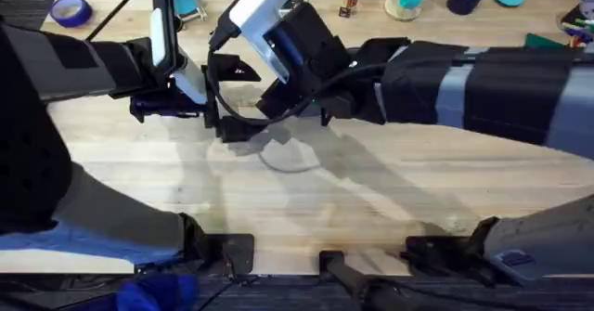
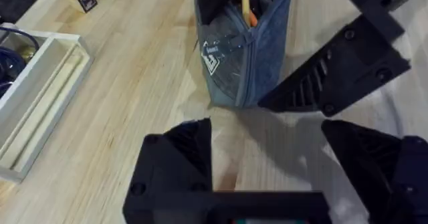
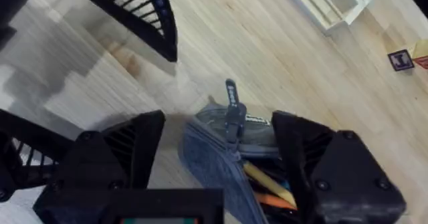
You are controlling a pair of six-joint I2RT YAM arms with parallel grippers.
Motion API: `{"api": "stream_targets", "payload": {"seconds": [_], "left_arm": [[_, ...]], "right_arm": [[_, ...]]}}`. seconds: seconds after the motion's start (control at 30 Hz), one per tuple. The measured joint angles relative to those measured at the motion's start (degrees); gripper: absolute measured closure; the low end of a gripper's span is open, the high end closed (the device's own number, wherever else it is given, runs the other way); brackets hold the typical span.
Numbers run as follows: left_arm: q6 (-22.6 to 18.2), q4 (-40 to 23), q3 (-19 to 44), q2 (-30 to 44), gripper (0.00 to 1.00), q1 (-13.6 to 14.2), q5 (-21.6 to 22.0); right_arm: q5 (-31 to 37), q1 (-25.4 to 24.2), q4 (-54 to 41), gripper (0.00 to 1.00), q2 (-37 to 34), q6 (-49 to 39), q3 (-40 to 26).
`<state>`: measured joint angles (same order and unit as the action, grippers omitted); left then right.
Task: Unzip the bag, pick up the pens from the table one at a time and place them inside, then zip the bag closed.
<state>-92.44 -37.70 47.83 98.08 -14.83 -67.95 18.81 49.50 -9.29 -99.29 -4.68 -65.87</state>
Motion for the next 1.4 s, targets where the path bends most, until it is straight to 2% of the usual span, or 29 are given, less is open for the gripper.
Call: {"api": "stream_targets", "payload": {"seconds": [0.63,0.93,1.4], "left_arm": [[0.0,0.0,0.0,0.0,0.006,0.0,0.0],[0.0,0.0,0.0,0.0,0.006,0.0,0.0],[0.0,-0.2,0.0,0.0,0.006,0.0,0.0]], "right_arm": [[0.0,0.0,0.6,0.068,-0.1,0.0,0.0],[0.0,0.0,0.6,0.023,-0.1,0.0,0.0],[0.1,-1.8,0.6,0.014,-0.1,0.0,0.0]]}}
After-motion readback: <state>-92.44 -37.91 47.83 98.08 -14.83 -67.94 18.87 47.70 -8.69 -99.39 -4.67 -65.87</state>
